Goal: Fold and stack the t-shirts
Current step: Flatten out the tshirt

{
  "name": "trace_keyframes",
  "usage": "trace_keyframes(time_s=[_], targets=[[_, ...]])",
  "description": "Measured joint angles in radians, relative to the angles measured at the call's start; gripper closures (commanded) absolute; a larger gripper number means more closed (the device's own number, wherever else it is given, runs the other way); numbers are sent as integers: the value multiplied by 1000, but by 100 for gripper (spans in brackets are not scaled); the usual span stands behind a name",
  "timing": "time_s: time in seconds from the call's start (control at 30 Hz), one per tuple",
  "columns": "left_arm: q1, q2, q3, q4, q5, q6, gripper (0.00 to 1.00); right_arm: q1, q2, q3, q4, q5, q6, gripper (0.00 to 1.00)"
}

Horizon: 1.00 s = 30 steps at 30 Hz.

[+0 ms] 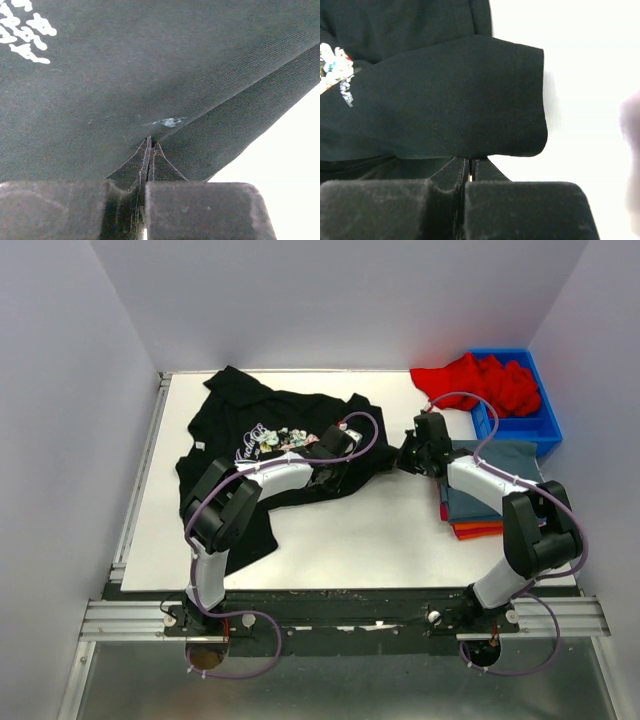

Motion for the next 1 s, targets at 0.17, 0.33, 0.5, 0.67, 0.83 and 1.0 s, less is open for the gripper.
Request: trace_keyframes(time_s=[0.17,0.33,0.5,0.67,0.83,1.0], targets=[[11,-6,-8,0,-23,-4,93,0,0,0,-47,66,0,99],[27,-64,-68,23,24,-2,50,0,0,0,-72,83,-1,99],[28,-248,-201,63,92,9,45,0,18,11,-77,79,-3,99],[-12,-284,-211,100,84,45,45,0,38,19,-80,69,-6,99],[-99,-145,-143,60,-2,106,45,0,43,19,-82,56,-9,99],[-136,-69,-90,28,-82,145,51,0,44,19,-82,49,-11,99]])
